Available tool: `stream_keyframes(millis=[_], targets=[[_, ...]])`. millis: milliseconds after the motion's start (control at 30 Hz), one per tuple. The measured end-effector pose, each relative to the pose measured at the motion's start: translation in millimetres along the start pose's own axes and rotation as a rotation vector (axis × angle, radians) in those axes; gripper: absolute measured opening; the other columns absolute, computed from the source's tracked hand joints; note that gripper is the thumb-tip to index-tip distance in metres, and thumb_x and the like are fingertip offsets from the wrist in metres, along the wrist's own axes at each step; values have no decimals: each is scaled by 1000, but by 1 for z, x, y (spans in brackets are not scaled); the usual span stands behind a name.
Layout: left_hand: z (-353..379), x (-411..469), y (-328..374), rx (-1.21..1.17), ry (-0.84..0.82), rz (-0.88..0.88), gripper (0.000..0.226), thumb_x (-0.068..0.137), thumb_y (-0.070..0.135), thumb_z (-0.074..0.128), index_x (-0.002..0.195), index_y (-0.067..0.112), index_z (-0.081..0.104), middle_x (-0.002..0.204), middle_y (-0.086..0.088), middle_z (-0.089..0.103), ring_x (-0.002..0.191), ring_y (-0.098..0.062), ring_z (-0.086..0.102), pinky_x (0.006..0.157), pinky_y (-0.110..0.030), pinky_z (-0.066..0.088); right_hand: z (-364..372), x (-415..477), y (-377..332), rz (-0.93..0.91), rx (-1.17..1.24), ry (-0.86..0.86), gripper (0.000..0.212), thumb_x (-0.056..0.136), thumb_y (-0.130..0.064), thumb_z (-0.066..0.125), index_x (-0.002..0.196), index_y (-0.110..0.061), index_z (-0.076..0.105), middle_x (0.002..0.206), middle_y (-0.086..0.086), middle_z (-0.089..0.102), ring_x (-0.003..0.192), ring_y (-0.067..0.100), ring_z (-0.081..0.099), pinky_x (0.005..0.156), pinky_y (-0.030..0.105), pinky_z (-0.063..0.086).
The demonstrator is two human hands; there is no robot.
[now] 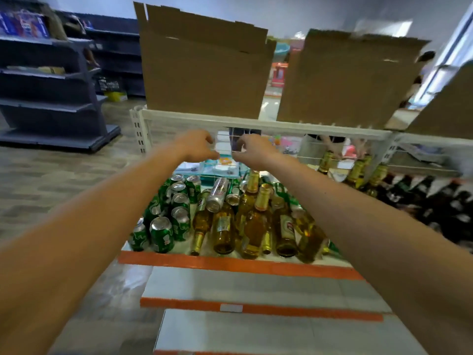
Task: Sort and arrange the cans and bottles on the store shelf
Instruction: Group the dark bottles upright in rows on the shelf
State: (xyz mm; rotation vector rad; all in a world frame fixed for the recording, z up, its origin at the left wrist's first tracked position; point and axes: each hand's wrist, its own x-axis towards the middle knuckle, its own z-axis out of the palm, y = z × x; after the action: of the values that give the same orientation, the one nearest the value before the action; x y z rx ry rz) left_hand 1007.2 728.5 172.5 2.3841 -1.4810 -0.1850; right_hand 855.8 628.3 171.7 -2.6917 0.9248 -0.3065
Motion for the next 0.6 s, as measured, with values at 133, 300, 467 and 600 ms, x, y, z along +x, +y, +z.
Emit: stream_keyframes(millis=[133,300,467,600], targets=[[6,5,72,-2,3,138,53,88,41,68,131,11,59,131,-13,60,118,-30,57,91,-34,43,-30,-38,56,115,-59,45,34,92,-33,63,116,-9,62,120,8,63,109,29,59,84,36,47],[37,11,158,-48,-53,290,51,88,38,68,129,10,60,127,-10,62,105,-24,59,82,-32,44,-51,-79,135,268,-59,49,49,95,-35,61,137,-9,54,139,10,55,126,27,52,101,36,42],[98,29,234,-60,-161,371,54,89,41,67,131,9,58,131,-11,59,114,-26,57,91,-33,45,-60,-105,227,389,-45,39,48,94,-35,64,131,-7,58,144,10,50,122,27,55,98,41,49],[154,44,295,-69,-198,393,49,89,41,67,127,11,61,124,-9,62,108,-26,59,90,-36,50,-57,-119,301,464,-49,-22,40,93,-39,64,119,-9,65,114,9,65,107,29,61,85,36,50]])
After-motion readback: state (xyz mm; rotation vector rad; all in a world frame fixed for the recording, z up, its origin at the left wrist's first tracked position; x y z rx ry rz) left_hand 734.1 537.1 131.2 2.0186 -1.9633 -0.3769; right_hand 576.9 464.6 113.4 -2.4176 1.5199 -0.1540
